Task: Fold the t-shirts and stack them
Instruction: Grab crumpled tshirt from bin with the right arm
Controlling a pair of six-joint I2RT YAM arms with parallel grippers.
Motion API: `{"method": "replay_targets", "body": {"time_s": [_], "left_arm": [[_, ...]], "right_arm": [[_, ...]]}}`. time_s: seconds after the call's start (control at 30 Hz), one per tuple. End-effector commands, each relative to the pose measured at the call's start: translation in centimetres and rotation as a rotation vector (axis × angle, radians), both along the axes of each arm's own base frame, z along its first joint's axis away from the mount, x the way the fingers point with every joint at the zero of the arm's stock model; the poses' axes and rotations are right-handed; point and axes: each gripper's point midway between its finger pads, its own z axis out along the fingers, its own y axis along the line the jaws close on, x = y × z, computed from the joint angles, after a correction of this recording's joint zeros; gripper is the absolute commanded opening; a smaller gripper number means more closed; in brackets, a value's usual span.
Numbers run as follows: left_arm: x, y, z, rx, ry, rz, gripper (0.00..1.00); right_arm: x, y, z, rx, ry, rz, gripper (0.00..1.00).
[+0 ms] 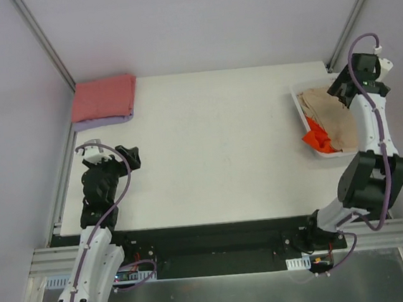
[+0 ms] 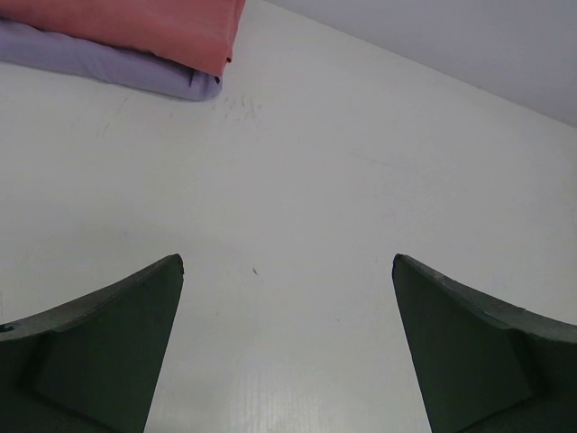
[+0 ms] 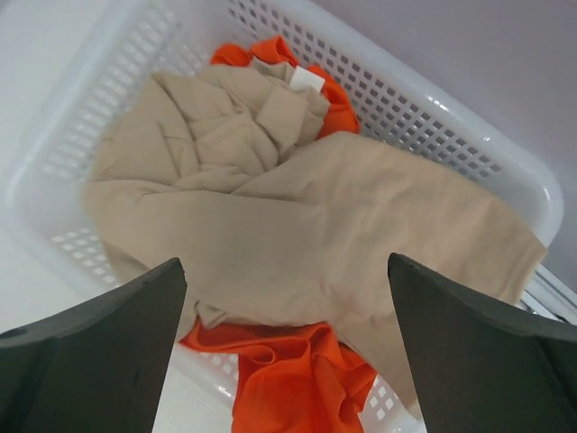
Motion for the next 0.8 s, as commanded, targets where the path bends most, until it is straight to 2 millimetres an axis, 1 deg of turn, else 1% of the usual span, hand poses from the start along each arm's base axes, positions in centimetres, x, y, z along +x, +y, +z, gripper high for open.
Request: {"method": "replay_targets", "body": {"time_s": [0.0,0.03,0.1,0.17,0.23,0.27,0.3,0.37,0.4,0.43,0.53,0.57,0.63,0.67,0.7,0.73,0.77], "left_arm": [[0.6,-0.3,2.1,-0.007,-0.051,-0.012,0.99],[0.6,-0.4,2.2,-0.006,-0.049,-0.019,0.99],[0.7,-0.7,2.0,-0.004,-0.043,-0.034,0.99],[0.7,-1.2,2.1,0.001,-0.045,-0.064,0.99],[0.7,-1.2,2.0,0.006,-0.041,-0.071,0.99],[0.8,-1.1,1.9,0.01,-0.041,-0.062,0.99],[0.8,-0.9,1.9,0.013,-0.037,-0.053,0.99],[0.9,-0.6,1.8,0.016,-0.032,-0.04,0.99],[0.8,-0.7,1.9,0.015,-0.035,-0.041,0.99],[0.8,-0.7,1.9,0.015,-0.034,-0.044,0.99],[0.8,-1.1,1.9,0.011,-0.035,-0.062,0.99],[0.8,-1.1,1.9,0.01,-0.037,-0.064,0.99],[0.8,-1.3,2.0,0.007,-0.037,-0.073,0.99],[0.8,-1.3,1.8,0.007,-0.031,-0.074,0.99],[0.8,-1.4,1.9,0.005,-0.034,-0.077,0.99],[0.8,-1.4,1.9,0.005,-0.034,-0.079,0.99],[0.8,-1.4,2.0,0.005,-0.037,-0.079,0.99]], "right_arm": [[1.0,-0.7,-4.5,0.147,0.136,0.016,0.96],[1.6,-0.9,-6.4,0.175,0.184,0.021,0.96],[2.3,-1.5,-9.0,0.221,0.229,0.006,0.96],[3.5,-1.2,-11.8,0.281,0.257,0.027,0.96],[4.3,-0.8,-14.1,0.331,0.287,0.053,0.99],[4.4,-0.7,-14.8,0.345,0.302,0.063,0.93],[4.7,-0.5,-15.3,0.359,0.307,0.073,0.85],[4.6,-0.8,-15.2,0.352,0.308,0.067,0.66],[4.6,-1.0,-14.5,0.334,0.293,0.067,0.57],[4.6,-1.3,-13.6,0.31,0.273,0.061,0.52],[4.2,-2.2,-9.2,0.223,0.196,0.045,0.3],[4.0,-2.5,-7.3,0.193,0.161,0.04,0.23],[3.6,-2.5,-3.9,0.15,0.093,0.048,0.21],[3.4,-2.5,-2.2,0.132,0.056,0.051,0.09],[3.0,-2.5,-0.7,0.117,0.027,0.046,0.0],[2.7,-2.4,1.0,0.1,-0.011,0.044,0.01],[2.4,-2.4,2.3,0.087,-0.037,0.046,0.01]]}}
